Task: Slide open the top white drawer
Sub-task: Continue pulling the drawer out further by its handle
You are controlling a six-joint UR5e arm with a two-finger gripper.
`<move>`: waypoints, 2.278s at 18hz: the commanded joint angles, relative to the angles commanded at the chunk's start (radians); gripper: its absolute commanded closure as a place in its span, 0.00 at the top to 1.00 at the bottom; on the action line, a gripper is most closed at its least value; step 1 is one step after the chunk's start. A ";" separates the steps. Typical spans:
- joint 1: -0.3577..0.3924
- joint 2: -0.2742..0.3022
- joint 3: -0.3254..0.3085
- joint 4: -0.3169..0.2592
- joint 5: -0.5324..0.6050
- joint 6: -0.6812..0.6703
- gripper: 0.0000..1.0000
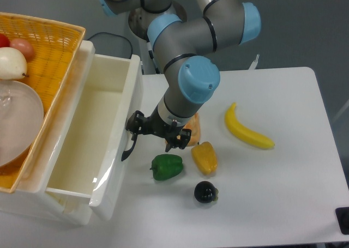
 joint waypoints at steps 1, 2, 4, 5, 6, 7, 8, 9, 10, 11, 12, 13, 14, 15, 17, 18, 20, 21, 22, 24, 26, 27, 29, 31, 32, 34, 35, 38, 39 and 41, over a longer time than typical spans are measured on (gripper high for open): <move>0.002 0.000 0.002 -0.002 0.000 0.000 1.00; 0.006 0.000 0.002 0.000 0.000 0.002 1.00; 0.012 -0.002 0.003 0.000 0.000 0.003 1.00; 0.014 -0.005 0.005 0.000 0.000 0.009 1.00; 0.015 -0.006 0.006 -0.002 0.000 0.029 1.00; 0.015 -0.006 0.005 -0.002 0.000 0.037 1.00; 0.015 -0.006 0.005 -0.002 0.000 0.037 1.00; 0.017 -0.006 0.005 -0.002 0.000 0.037 1.00; 0.017 -0.006 0.005 -0.002 0.002 0.038 1.00; 0.020 -0.006 0.005 -0.002 0.002 0.040 1.00; 0.020 -0.006 0.006 -0.002 0.002 0.040 1.00; 0.021 -0.006 0.011 -0.002 0.000 0.040 1.00; 0.021 -0.008 0.015 -0.003 0.000 0.040 1.00; 0.023 -0.008 0.014 -0.003 0.002 0.040 1.00; 0.026 -0.011 0.021 -0.003 0.002 0.041 1.00; 0.029 -0.012 0.025 -0.005 0.002 0.041 1.00; 0.034 -0.012 0.026 -0.003 0.002 0.043 1.00; 0.034 -0.012 0.026 -0.005 0.002 0.043 1.00; 0.034 -0.014 0.026 -0.003 0.002 0.044 1.00; 0.034 -0.014 0.028 -0.005 0.002 0.046 1.00; 0.034 -0.014 0.029 -0.005 0.002 0.046 1.00; 0.034 -0.014 0.029 -0.006 0.002 0.046 1.00; 0.034 -0.014 0.029 -0.006 0.002 0.046 1.00; 0.034 -0.014 0.029 -0.008 0.002 0.046 1.00; 0.035 -0.014 0.029 -0.008 0.000 0.046 1.00; 0.035 -0.015 0.029 -0.009 -0.005 0.045 1.00; 0.035 -0.015 0.031 -0.009 -0.006 0.045 1.00; 0.049 -0.014 0.035 -0.009 -0.002 0.046 1.00; 0.051 -0.009 0.037 -0.008 0.002 0.046 1.00; 0.051 -0.005 0.037 -0.002 0.002 0.077 1.00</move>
